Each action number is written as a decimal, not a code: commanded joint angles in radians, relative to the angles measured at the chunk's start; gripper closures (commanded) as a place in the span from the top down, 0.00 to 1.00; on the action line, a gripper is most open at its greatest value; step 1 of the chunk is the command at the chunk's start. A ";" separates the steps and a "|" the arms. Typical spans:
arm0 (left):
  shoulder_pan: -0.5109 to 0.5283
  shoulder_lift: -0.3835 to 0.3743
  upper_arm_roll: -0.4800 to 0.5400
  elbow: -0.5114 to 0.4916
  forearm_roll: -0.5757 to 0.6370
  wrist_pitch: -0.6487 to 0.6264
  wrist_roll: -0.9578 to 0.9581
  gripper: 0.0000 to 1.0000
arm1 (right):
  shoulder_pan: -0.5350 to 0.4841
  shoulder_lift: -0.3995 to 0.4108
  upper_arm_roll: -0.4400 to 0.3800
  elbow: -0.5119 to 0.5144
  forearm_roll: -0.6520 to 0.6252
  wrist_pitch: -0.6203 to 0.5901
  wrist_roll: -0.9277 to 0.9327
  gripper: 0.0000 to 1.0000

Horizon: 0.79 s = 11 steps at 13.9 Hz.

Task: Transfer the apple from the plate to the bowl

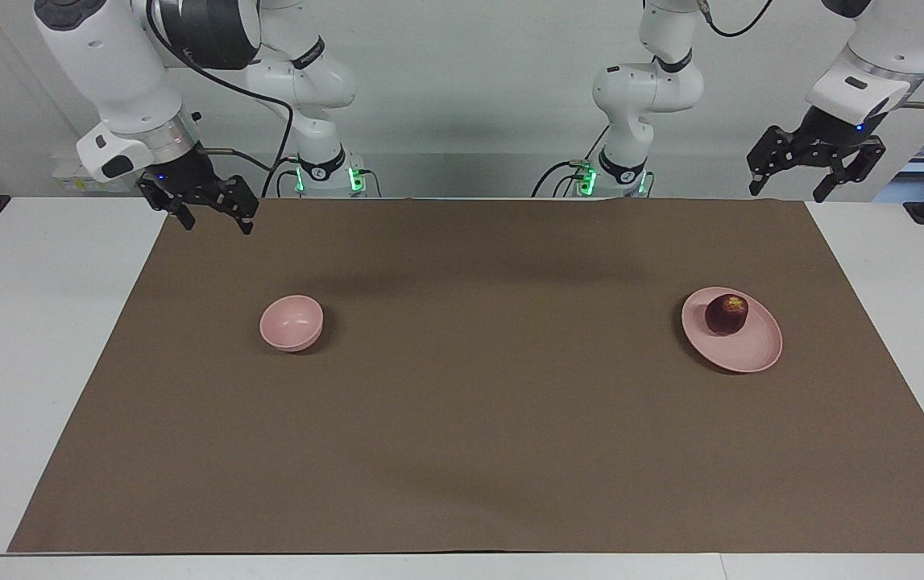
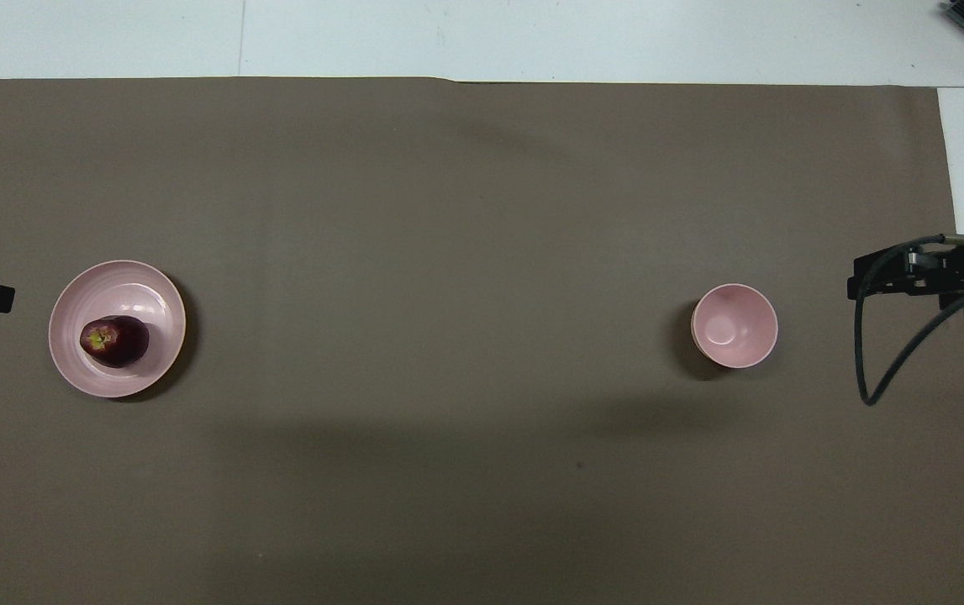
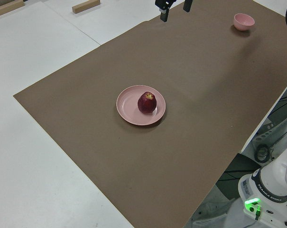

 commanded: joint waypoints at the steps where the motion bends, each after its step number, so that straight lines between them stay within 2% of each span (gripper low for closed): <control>1: 0.004 -0.015 0.004 -0.014 0.005 0.001 0.005 1.00 | -0.017 -0.039 -0.003 -0.039 0.006 -0.046 -0.029 1.00; 5: 0.004 -0.025 0.009 -0.060 0.001 0.024 0.004 1.00 | -0.031 -0.033 -0.001 -0.033 0.015 -0.005 -0.029 1.00; 7: 0.013 -0.038 0.016 -0.146 0.001 0.118 0.021 1.00 | -0.034 -0.039 -0.003 -0.040 0.014 -0.014 -0.029 1.00; 11: 0.108 -0.045 0.018 -0.344 -0.001 0.298 0.092 1.00 | -0.035 -0.039 -0.003 -0.039 0.014 -0.035 -0.031 1.00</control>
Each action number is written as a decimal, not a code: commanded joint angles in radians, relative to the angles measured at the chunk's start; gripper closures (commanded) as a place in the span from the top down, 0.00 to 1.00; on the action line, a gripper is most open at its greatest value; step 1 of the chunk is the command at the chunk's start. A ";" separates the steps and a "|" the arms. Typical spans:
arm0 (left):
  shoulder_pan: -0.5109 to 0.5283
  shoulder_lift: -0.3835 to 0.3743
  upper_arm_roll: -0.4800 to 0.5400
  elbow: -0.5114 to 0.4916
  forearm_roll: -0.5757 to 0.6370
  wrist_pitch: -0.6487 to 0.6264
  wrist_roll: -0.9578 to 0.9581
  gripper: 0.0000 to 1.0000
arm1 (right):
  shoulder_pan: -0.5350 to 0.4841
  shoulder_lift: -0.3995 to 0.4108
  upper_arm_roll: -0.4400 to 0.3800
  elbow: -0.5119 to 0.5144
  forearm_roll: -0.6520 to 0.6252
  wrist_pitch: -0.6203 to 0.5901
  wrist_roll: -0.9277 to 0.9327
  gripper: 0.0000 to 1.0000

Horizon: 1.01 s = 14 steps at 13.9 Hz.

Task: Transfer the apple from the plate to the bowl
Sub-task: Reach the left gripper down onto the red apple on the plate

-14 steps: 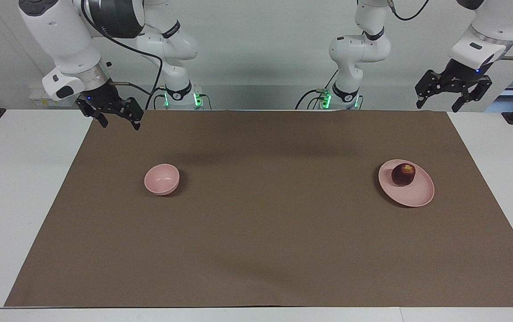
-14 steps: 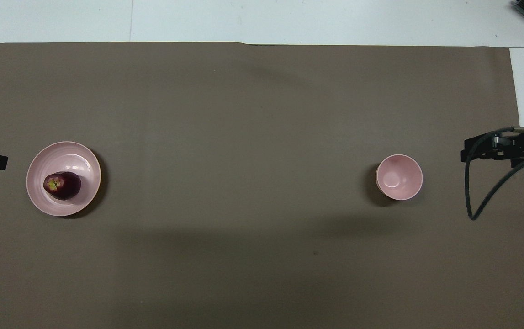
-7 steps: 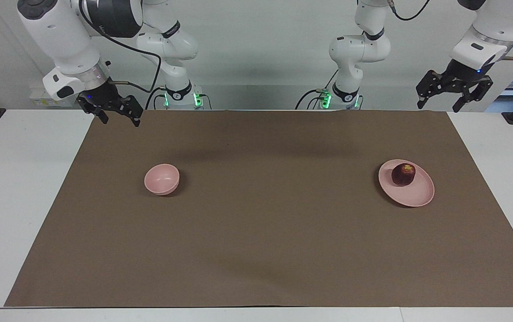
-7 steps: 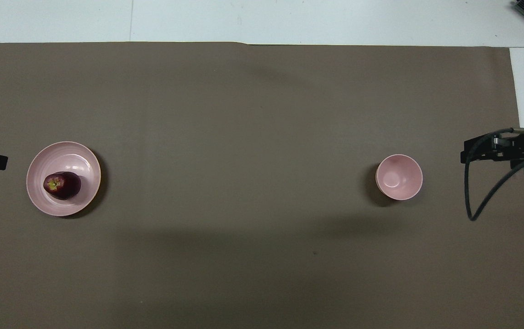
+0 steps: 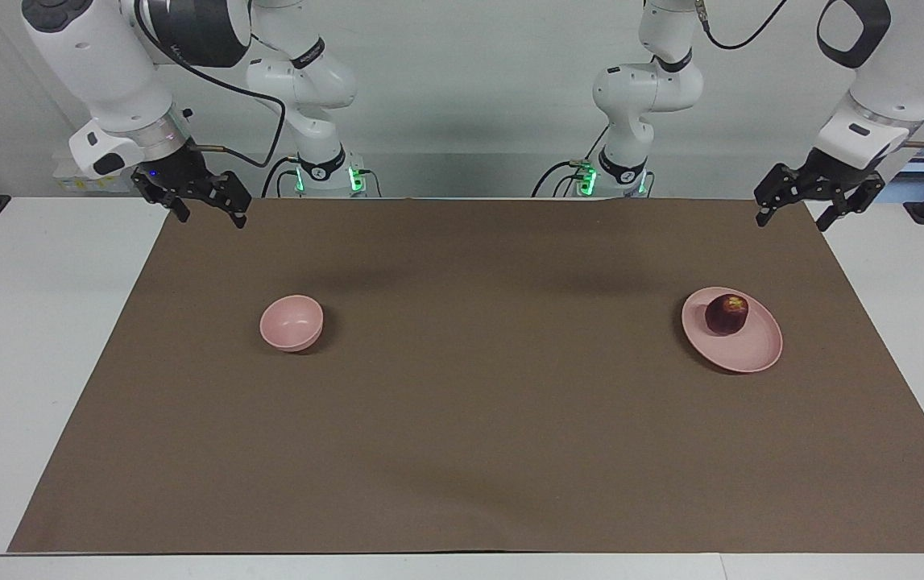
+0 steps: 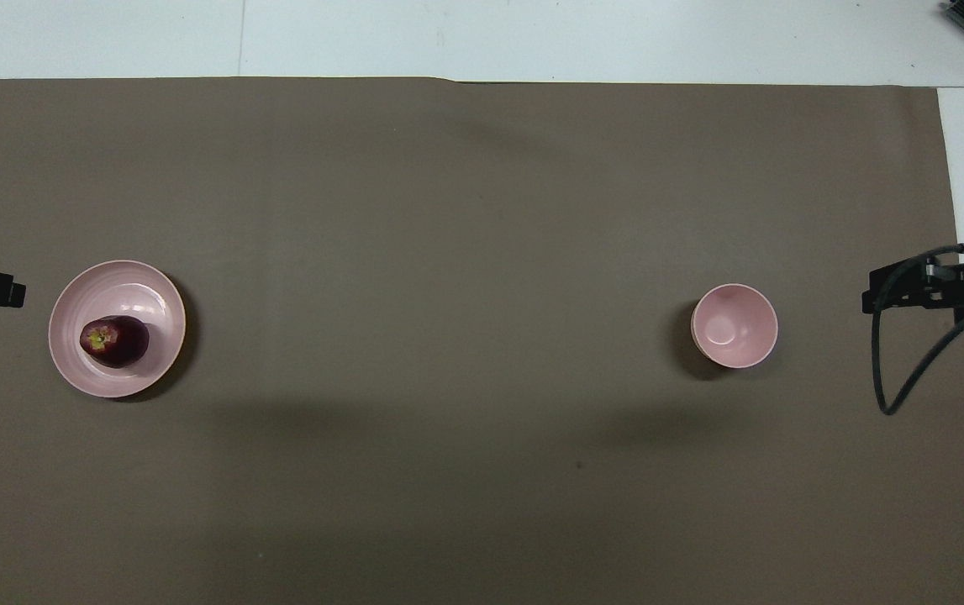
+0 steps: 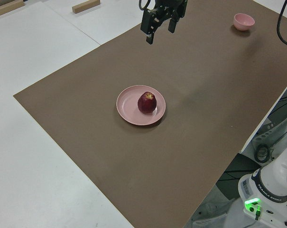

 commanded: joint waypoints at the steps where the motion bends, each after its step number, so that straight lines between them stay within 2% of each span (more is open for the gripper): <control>1: 0.030 -0.053 -0.003 -0.182 -0.001 0.148 0.030 1.00 | -0.020 -0.028 0.006 -0.032 0.014 -0.006 -0.029 1.00; 3: 0.028 -0.058 -0.003 -0.267 -0.001 0.240 0.030 1.00 | -0.017 -0.033 0.006 -0.036 0.011 -0.007 -0.028 1.00; 9: 0.027 -0.005 -0.004 -0.443 -0.007 0.461 0.020 1.00 | -0.047 -0.031 0.006 -0.036 0.001 0.005 -0.051 1.00; 14: 0.024 0.079 -0.004 -0.468 -0.010 0.582 0.003 1.00 | -0.050 -0.051 0.006 -0.064 0.001 -0.007 -0.041 1.00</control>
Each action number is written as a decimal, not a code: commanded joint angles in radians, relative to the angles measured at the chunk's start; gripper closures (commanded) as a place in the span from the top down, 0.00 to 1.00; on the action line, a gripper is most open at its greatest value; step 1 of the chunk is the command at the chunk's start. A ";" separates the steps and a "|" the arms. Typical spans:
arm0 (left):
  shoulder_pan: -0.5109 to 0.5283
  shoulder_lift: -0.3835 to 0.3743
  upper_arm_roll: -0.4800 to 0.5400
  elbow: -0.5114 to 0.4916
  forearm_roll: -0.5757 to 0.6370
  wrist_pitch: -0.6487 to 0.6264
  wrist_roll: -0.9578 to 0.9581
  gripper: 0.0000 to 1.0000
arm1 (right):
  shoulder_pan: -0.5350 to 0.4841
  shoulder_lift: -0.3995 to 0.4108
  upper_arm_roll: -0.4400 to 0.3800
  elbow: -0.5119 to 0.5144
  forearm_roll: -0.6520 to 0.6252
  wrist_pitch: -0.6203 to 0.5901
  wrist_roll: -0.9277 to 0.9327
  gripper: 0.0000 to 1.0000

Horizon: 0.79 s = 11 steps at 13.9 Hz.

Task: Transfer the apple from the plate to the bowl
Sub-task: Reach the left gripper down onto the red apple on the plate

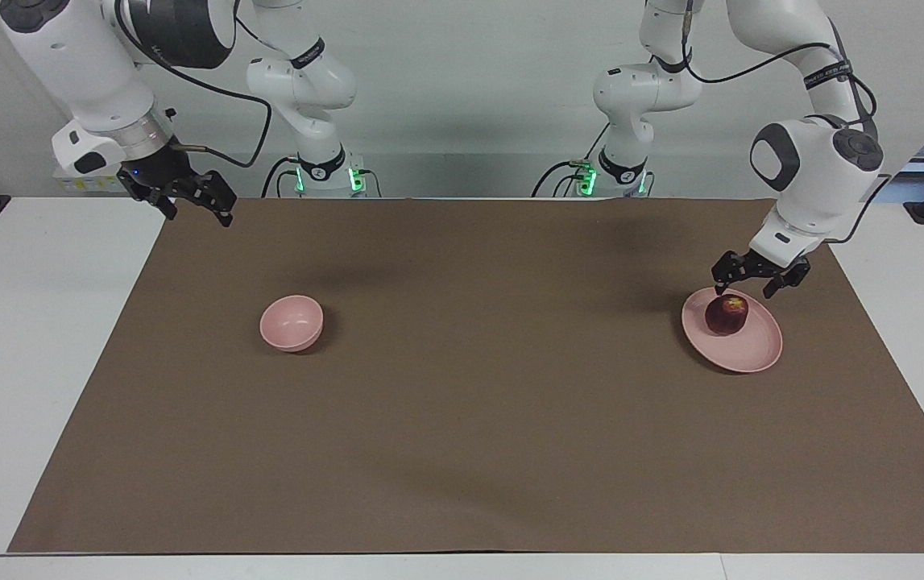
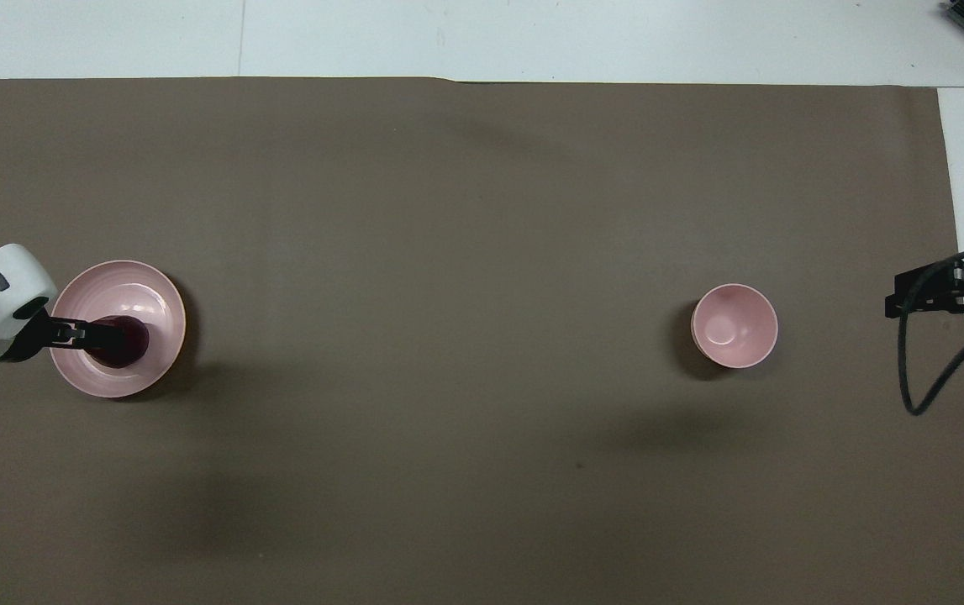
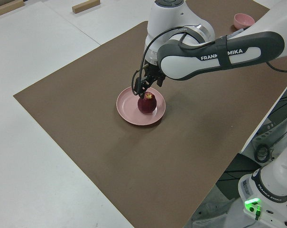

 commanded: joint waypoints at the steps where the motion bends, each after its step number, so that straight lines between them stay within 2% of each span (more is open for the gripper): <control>1: -0.002 0.041 0.001 -0.014 -0.010 0.083 -0.016 1.00 | -0.005 -0.060 0.008 -0.078 0.004 0.000 -0.022 1.00; 3: -0.004 0.084 0.001 -0.017 -0.014 0.129 -0.019 1.00 | -0.004 -0.090 0.010 -0.127 0.011 0.015 -0.015 1.00; 6: -0.007 0.083 0.001 -0.022 -0.014 0.123 -0.022 1.00 | -0.002 -0.093 0.011 -0.138 0.016 0.037 -0.010 1.00; 7: -0.009 0.083 0.001 -0.022 -0.014 0.119 -0.023 0.96 | 0.001 -0.093 0.013 -0.140 0.018 0.039 -0.002 1.00; 11: -0.015 0.077 0.003 -0.014 -0.014 0.048 -0.026 0.44 | 0.035 -0.092 0.034 -0.161 0.025 0.039 0.221 1.00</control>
